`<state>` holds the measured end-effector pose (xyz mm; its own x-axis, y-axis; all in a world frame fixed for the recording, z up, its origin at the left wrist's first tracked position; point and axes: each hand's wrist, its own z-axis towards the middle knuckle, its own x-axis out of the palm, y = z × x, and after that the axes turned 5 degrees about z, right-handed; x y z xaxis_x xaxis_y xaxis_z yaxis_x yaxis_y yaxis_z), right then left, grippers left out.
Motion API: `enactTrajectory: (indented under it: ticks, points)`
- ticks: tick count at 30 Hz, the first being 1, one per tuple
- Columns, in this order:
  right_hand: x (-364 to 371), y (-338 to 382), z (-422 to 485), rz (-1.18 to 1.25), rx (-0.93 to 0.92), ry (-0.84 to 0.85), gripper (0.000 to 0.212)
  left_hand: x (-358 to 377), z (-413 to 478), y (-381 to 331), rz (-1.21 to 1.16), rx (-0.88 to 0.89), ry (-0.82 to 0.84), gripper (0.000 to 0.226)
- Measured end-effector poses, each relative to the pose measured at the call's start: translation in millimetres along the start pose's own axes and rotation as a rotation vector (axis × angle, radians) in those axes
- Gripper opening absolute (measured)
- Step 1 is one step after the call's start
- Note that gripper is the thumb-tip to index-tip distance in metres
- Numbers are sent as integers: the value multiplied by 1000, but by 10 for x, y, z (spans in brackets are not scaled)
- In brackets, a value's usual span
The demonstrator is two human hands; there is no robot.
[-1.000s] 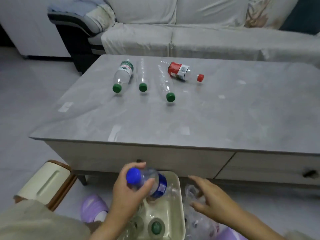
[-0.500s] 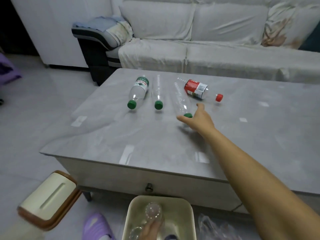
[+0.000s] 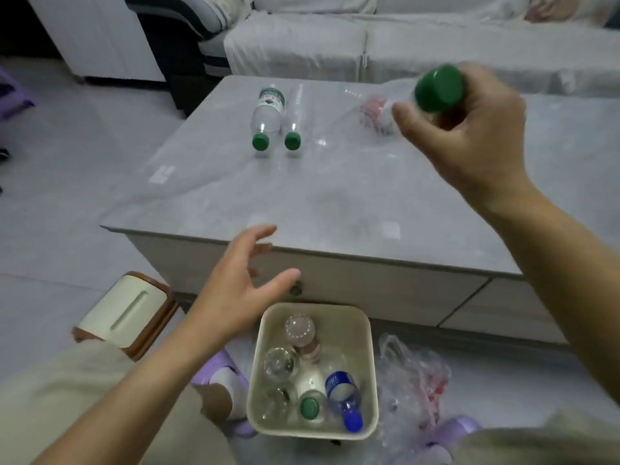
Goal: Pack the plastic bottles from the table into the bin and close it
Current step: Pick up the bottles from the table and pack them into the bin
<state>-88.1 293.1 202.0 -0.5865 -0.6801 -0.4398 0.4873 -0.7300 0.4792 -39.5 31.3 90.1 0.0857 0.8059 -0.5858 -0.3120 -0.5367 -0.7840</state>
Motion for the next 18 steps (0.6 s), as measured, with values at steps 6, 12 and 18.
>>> enactTrajectory:
  ticks: [6, 12, 18]
  points:
    - [-277, 886, -574, 5, 11, 558, 42, -14, -44, -629, 6, 273, 55, 81]
    - [417, 284, -1659, -188, 283, 1012, 30, 847, -380, 330, -40, -53, 416, 52]
    - [976, -213, -2583, -238, 545, 1312, 60, 1211, -770, 999, 87, -382, 474, 72]
